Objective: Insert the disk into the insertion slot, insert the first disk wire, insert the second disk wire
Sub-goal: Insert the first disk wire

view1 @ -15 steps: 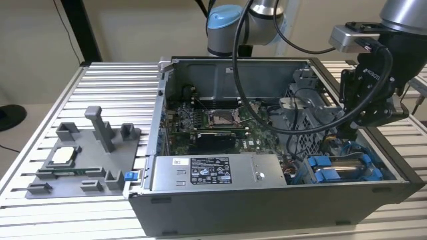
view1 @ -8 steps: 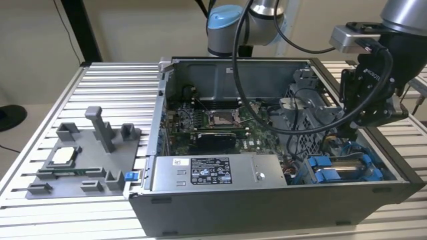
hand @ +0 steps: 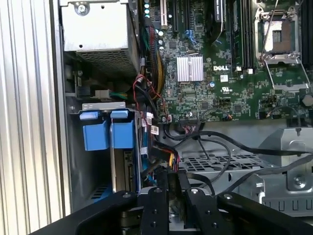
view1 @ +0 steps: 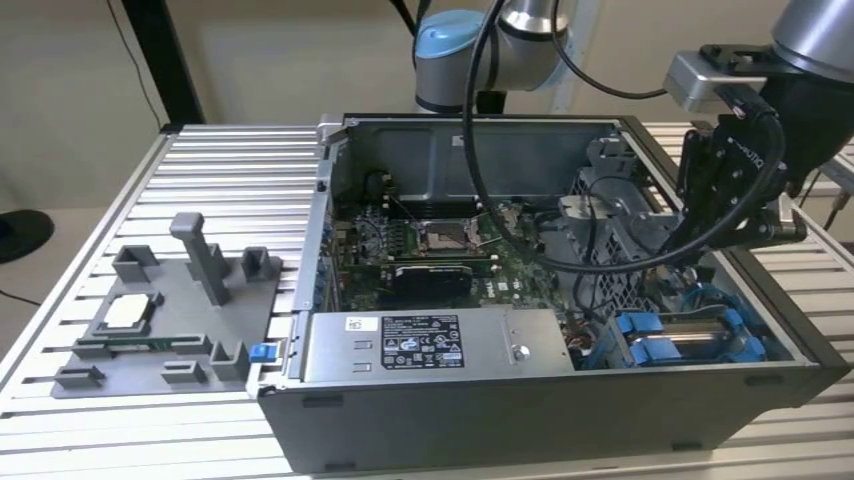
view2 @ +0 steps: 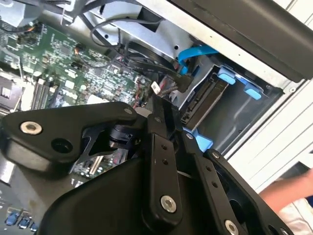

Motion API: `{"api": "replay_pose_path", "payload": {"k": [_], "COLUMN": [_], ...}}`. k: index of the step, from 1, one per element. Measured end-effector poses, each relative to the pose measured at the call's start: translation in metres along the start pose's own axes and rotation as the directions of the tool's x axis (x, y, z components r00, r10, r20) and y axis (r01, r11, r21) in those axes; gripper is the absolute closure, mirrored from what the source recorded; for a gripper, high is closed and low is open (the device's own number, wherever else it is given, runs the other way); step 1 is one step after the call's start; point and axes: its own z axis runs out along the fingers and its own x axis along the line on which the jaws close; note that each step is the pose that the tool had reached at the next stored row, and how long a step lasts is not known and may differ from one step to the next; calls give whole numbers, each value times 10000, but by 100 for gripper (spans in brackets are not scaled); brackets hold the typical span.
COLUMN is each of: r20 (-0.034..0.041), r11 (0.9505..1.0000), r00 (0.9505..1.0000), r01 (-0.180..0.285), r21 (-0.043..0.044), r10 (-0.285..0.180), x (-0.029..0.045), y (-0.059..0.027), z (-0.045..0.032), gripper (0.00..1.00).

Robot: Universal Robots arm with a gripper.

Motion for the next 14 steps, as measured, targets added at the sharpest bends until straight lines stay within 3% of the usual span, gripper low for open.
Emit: {"api": "replay_pose_path", "payload": {"k": [3, 14], "r20": [50, 48], "r11": [10000, 10000], "r00": [10000, 10000], "r01": [2, -2], "r21": [-4, -42], "r10": [-2, 2], "x": [77, 366], "y": [-7, -69], "z": [-3, -18], "gripper": [100, 100]}}
